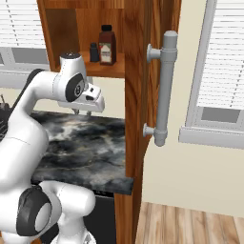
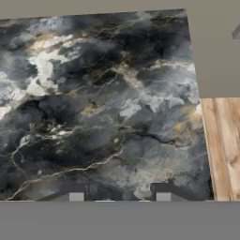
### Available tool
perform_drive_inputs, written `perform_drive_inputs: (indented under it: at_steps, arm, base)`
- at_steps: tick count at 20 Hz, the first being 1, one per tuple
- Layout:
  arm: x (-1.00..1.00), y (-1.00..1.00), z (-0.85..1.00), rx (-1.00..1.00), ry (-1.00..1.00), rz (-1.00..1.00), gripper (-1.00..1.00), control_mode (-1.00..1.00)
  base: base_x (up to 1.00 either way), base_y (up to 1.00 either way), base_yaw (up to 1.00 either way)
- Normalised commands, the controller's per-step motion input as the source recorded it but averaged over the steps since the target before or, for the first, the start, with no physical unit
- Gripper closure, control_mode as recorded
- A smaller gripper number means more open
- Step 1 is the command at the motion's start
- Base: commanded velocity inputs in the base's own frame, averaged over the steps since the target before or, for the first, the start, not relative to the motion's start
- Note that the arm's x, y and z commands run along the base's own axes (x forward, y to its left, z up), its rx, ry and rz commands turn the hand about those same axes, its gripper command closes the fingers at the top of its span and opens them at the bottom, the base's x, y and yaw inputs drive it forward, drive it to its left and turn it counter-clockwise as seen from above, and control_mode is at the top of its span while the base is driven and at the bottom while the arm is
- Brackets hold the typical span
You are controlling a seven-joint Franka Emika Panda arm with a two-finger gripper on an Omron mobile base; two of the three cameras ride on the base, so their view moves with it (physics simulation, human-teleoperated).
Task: Collect the paprika, ketchup, and shaker from the cabinet and place them next to the stove.
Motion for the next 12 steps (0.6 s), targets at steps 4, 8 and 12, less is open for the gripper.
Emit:
perform_drive_inputs:
  at_steps: [4,8,12]
  arm:
    - [-0.27,0.0,0.0,-0.01,-0.19,0.0,-1.0,-1.0]
    - [-0.53,-0.06,0.0,0.0,-0.33,-0.03,-1.0,-1.0]
    - [-0.57,-0.16,0.11,0.0,-0.51,-0.12,-1.0,-1.0]
  base:
    - [0.0,0.0,0.0]
    - [0.0,0.0,0.0]
    - [0.0,0.0,0.0]
